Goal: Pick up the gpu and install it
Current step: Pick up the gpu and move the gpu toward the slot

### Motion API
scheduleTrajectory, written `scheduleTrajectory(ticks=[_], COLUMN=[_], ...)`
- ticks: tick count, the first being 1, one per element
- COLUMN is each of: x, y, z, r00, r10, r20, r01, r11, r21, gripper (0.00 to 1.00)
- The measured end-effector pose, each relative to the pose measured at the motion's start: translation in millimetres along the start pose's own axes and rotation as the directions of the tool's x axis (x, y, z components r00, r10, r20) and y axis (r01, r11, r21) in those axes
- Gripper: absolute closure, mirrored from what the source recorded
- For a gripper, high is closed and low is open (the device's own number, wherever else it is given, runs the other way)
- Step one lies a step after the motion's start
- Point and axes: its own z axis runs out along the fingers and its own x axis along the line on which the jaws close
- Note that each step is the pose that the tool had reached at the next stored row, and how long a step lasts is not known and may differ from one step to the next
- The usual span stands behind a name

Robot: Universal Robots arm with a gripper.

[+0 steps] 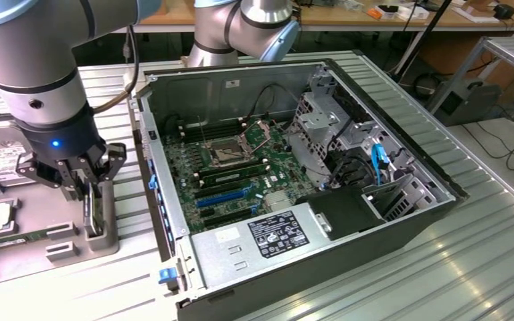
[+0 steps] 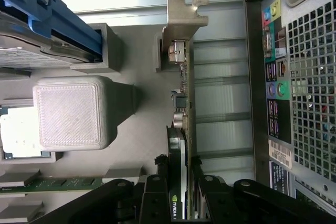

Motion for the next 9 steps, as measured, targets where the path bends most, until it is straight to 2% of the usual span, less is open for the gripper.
scheduleTrajectory(ticks=[6, 9], x=[-0.1, -0.2], y=[0.0, 0.1], z=[-5.3, -12.1], r00=[1.0000, 1.0000], r10=[0.000, 0.000], r20=[-0.0004, -0.0015], r01=[0.000, 0.000], r11=[1.0000, 1.0000], r21=[0.0000, 0.0000], gripper=[0.73, 0.73])
